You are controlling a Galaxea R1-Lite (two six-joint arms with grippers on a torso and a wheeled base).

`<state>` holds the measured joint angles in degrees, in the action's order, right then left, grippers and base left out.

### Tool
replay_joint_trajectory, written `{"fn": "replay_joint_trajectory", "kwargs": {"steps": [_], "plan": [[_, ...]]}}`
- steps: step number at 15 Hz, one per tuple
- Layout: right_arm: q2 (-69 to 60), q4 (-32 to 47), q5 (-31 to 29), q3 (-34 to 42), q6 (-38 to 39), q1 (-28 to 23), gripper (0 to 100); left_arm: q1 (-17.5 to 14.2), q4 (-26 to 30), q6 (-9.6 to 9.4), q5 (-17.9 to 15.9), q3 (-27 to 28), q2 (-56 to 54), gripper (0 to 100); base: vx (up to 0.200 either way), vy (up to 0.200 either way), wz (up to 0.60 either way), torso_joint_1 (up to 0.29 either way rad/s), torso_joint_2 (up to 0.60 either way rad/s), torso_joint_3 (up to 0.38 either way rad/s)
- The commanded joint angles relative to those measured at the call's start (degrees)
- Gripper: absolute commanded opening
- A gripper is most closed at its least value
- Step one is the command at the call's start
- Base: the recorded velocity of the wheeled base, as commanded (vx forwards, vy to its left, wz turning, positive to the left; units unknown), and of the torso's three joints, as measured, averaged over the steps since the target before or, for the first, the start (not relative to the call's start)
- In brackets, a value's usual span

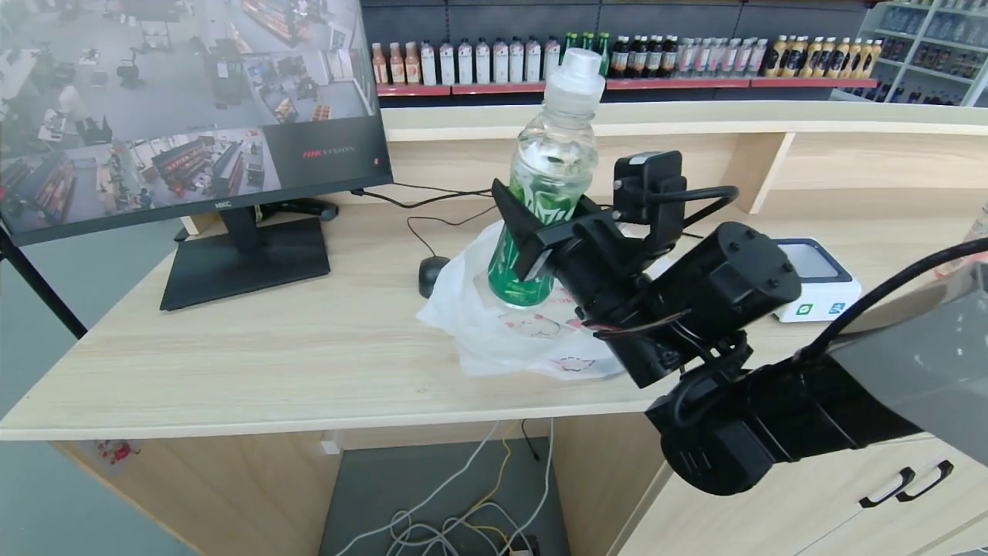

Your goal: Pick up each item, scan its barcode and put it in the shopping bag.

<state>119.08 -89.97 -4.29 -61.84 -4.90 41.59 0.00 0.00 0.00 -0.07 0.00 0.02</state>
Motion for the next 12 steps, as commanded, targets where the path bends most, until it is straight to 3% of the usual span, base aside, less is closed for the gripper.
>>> {"fn": "replay_joint_trajectory", "kwargs": {"steps": [1,3,12], "plan": [[4.32,-0.03,-0.1,-2.41,-0.02,-0.46,0,0.0,0.0,0.0,-0.01,0.0,-0.02,100,0.0,0.0,0.0,0.0,0.0,0.0],[6.96,-0.03,-0.28,-7.24,0.24,-2.31,0,0.0,0.0,0.0,-0.01,0.0,-0.02,100,0.0,0.0,0.0,0.0,0.0,0.0],[12.23,-0.03,-0.28,-8.29,0.07,-5.12,0,0.0,0.0,0.0,0.07,0.0,-0.02,100,0.0,0.0,0.0,0.0,0.0,0.0]]}}
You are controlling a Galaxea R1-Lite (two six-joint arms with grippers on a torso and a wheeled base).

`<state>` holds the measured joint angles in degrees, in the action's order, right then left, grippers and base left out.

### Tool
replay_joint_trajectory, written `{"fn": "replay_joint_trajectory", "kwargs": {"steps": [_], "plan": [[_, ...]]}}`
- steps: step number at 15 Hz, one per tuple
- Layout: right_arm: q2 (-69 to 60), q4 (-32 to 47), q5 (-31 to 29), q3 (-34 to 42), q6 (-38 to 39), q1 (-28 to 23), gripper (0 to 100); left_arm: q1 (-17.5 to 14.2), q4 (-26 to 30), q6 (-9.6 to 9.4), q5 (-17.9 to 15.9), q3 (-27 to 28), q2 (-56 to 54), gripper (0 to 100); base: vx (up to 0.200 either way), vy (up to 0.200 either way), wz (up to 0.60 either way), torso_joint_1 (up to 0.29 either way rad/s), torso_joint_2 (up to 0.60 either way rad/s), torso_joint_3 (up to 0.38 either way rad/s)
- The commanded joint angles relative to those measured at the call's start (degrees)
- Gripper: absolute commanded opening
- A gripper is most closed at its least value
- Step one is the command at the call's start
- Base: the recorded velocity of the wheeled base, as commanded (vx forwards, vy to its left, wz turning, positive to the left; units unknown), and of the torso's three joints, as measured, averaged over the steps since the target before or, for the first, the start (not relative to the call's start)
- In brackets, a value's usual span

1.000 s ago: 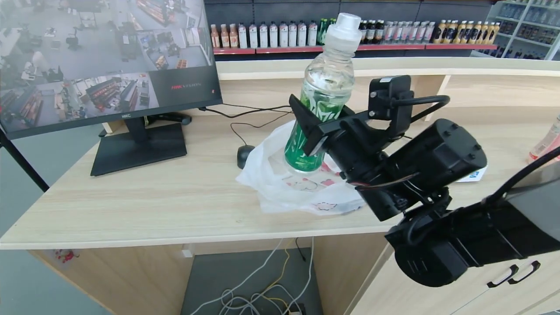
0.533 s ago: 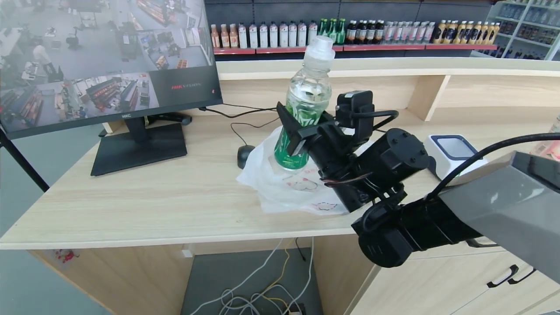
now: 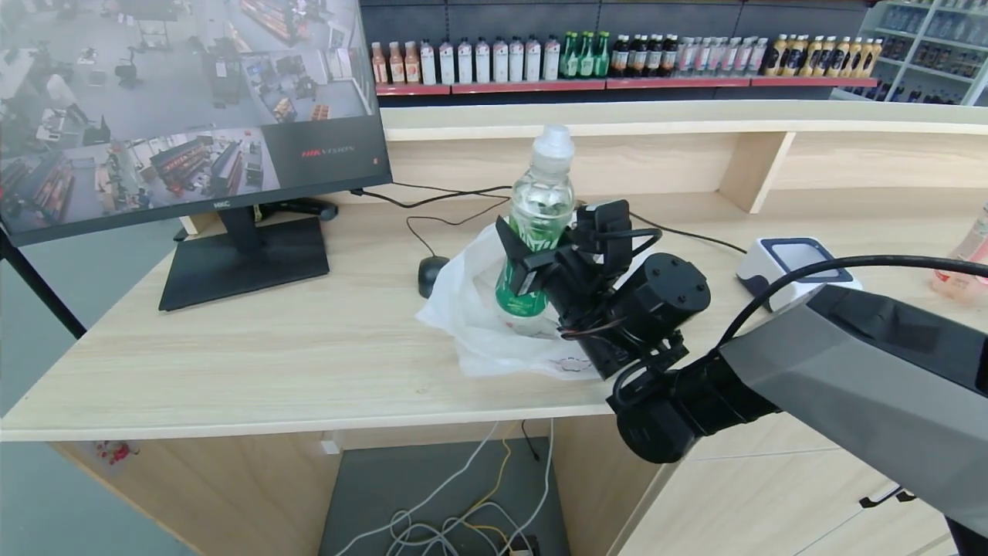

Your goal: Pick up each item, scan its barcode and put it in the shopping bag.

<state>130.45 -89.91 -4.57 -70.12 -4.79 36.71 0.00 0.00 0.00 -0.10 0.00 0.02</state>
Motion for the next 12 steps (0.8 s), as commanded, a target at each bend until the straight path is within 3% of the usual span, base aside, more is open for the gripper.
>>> {"fn": "replay_joint_trajectory", "kwargs": {"steps": [1,12], "plan": [[1.21,-0.09,0.0,-0.02,-0.04,-0.41,0,0.0,0.0,0.0,0.01,0.0,-0.02,100,0.0,0.0,0.0,0.0,0.0,0.0],[4.64,-0.09,0.26,0.16,-0.48,-0.14,0,0.0,0.0,0.0,0.01,0.0,-0.02,100,0.0,0.0,0.0,0.0,0.0,0.0]]}}
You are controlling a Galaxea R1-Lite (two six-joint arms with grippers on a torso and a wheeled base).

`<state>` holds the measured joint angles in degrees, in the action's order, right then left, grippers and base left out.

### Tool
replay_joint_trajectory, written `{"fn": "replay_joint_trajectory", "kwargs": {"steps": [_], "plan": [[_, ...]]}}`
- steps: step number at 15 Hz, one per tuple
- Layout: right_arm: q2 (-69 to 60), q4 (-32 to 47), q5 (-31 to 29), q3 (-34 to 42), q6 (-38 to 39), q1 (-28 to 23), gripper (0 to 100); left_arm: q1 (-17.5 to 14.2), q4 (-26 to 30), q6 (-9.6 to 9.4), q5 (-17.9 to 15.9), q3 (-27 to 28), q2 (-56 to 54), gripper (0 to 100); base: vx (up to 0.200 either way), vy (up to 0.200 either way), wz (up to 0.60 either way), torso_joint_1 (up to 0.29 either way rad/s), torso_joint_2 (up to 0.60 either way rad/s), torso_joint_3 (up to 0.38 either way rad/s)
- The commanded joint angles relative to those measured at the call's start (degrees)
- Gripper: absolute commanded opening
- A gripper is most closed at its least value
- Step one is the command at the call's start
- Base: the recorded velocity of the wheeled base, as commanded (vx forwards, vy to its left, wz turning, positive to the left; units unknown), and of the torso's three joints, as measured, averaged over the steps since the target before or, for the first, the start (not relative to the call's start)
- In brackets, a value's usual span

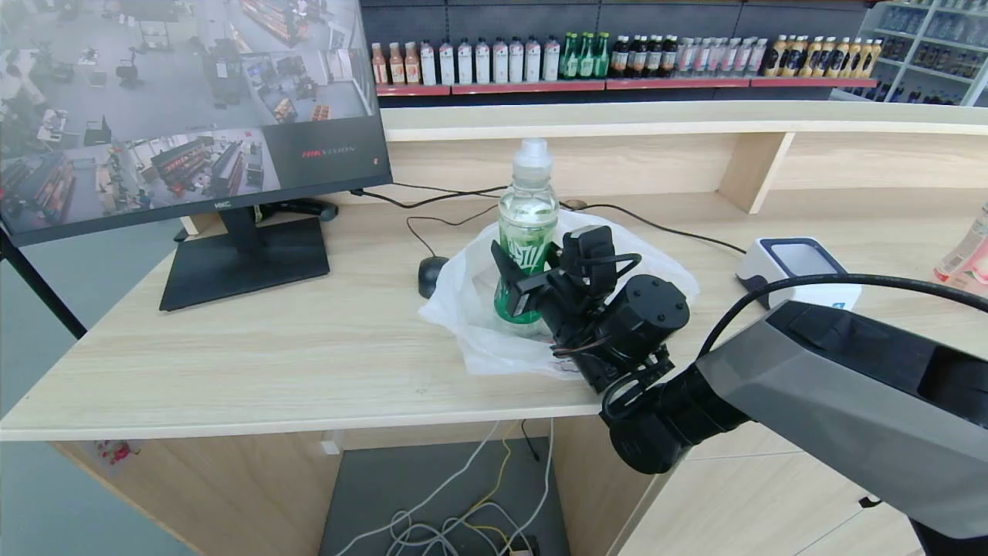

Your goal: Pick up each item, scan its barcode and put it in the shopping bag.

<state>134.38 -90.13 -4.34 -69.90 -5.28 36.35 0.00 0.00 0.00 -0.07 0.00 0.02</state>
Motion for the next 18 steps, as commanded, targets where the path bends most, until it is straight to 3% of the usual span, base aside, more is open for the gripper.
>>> {"fn": "replay_joint_trajectory", "kwargs": {"steps": [1,15,16,18], "plan": [[1.06,0.12,-0.05,-0.5,0.01,0.47,0,0.0,0.0,0.0,-0.01,0.0,-0.02,100,0.0,0.0,0.0,0.0,0.0,0.0],[1.41,0.12,-0.58,-0.85,0.27,0.56,0,0.0,0.0,0.09,-0.01,0.0,-0.02,100,0.0,0.0,0.0,0.0,0.0,0.0],[1.06,0.12,-0.67,-0.94,0.36,0.56,100,0.0,0.0,0.09,-0.01,0.0,-0.02,100,0.0,0.0,0.0,0.0,0.0,0.0],[0.45,0.12,-0.76,-0.59,0.44,0.56,100,0.0,0.0,0.09,0.07,0.0,-0.02,100,0.0,0.0,0.0,0.0,0.0,0.0]]}}
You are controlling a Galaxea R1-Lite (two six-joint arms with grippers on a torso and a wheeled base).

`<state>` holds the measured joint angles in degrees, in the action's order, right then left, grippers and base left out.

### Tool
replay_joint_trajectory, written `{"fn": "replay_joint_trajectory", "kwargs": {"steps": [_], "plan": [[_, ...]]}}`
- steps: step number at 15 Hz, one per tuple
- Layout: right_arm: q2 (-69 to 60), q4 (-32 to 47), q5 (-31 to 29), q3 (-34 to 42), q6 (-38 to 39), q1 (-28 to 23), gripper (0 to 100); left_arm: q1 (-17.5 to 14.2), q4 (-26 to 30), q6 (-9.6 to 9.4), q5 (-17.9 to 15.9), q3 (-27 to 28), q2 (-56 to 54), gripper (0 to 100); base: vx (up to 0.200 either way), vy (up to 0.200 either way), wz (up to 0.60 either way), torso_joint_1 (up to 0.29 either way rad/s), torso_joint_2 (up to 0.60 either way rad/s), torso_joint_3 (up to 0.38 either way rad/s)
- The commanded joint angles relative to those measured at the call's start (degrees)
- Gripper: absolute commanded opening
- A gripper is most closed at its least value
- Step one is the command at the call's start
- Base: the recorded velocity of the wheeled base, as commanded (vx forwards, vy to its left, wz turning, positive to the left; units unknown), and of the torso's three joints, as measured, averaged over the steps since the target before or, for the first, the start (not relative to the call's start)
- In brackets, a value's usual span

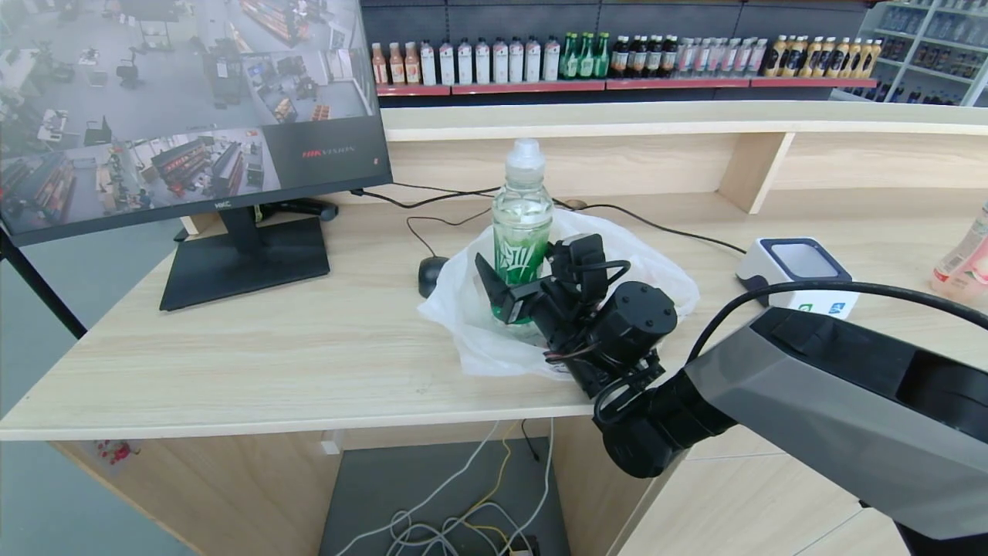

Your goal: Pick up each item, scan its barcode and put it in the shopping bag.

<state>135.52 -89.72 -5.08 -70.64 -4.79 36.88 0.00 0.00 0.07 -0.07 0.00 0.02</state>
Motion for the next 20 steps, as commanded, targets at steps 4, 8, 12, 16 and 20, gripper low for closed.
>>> {"fn": "replay_joint_trajectory", "kwargs": {"steps": [4,8,12,16,20], "plan": [[-2.72,-0.28,-0.1,2.44,-0.39,0.48,100,0.0,0.0,0.1,-0.01,0.0,-0.02,100,0.0,0.0,0.0,0.0,0.0,0.0],[-7.29,-0.28,-0.1,6.75,-0.39,2.23,100,0.0,0.0,-0.07,-0.01,0.0,-0.02,100,0.0,0.0,0.0,0.0,0.0,0.0],[-12.74,-0.28,-0.19,14.92,-0.48,2.23,100,0.0,0.0,-0.07,-0.01,0.0,-0.02,100,0.0,0.0,0.0,0.0,0.0,0.0],[-16.61,-0.28,-0.19,20.55,-0.57,3.55,100,0.0,0.0,-0.07,-0.01,0.0,-0.02,100,0.0,0.0,0.0,0.0,0.0,0.0],[-25.57,-0.28,-0.19,31.01,-0.57,3.47,100,0.0,0.0,0.01,0.07,0.0,-0.02,100,0.0,0.0,0.0,0.0,0.0,0.0]]}}
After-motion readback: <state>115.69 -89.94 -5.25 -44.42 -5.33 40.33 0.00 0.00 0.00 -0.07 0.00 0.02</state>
